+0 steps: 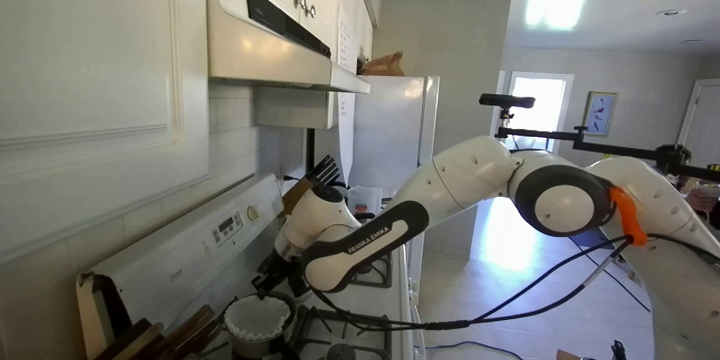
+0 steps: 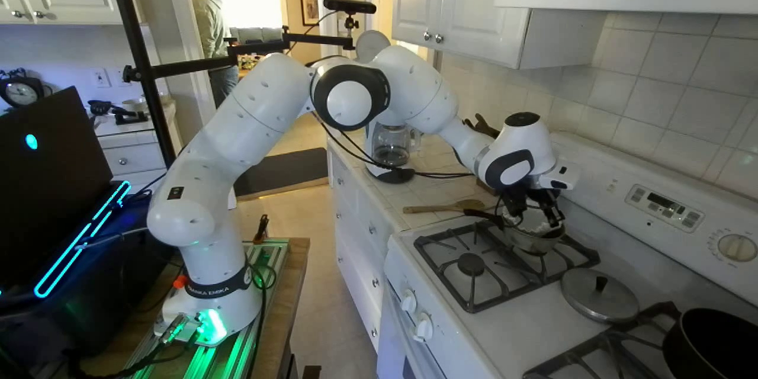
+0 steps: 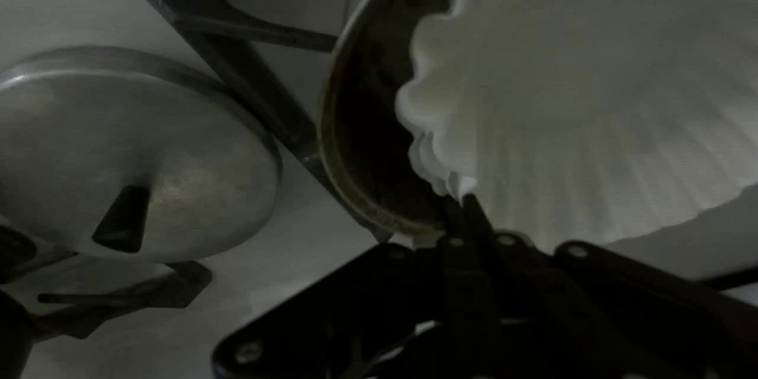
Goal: Remove the bowl from the plate and replace it with a lid
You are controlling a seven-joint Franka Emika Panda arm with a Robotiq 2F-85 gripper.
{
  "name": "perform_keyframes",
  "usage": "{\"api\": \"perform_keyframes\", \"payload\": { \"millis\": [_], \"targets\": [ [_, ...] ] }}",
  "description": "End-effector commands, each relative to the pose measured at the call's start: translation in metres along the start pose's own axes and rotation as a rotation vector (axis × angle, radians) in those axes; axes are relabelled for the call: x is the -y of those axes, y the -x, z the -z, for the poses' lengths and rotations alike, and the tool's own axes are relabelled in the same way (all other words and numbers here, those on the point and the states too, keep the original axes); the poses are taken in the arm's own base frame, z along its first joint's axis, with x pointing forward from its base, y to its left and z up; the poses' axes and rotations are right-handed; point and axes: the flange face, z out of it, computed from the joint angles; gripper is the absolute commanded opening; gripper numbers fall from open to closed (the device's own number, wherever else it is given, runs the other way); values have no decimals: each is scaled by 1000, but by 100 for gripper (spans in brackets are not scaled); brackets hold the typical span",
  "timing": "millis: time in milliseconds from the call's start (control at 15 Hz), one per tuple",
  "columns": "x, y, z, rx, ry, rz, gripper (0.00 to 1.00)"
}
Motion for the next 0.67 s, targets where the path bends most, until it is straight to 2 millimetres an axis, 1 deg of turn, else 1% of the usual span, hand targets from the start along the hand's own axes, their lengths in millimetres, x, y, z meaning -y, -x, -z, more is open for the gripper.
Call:
{"api": "perform_keyframes", "payload": {
  "millis": [0, 133, 333, 467, 600],
  "targets": [
    [-12, -21, 36, -29, -15, -82, 0],
    [-19, -30, 52, -48, -13, -122, 0],
    [-26, -41, 71, -61, -25, -185, 0],
    [-29, -45, 80, -57, -53, -242, 0],
    [-29, -44, 90, -28, -93, -280, 0]
  ]
}}
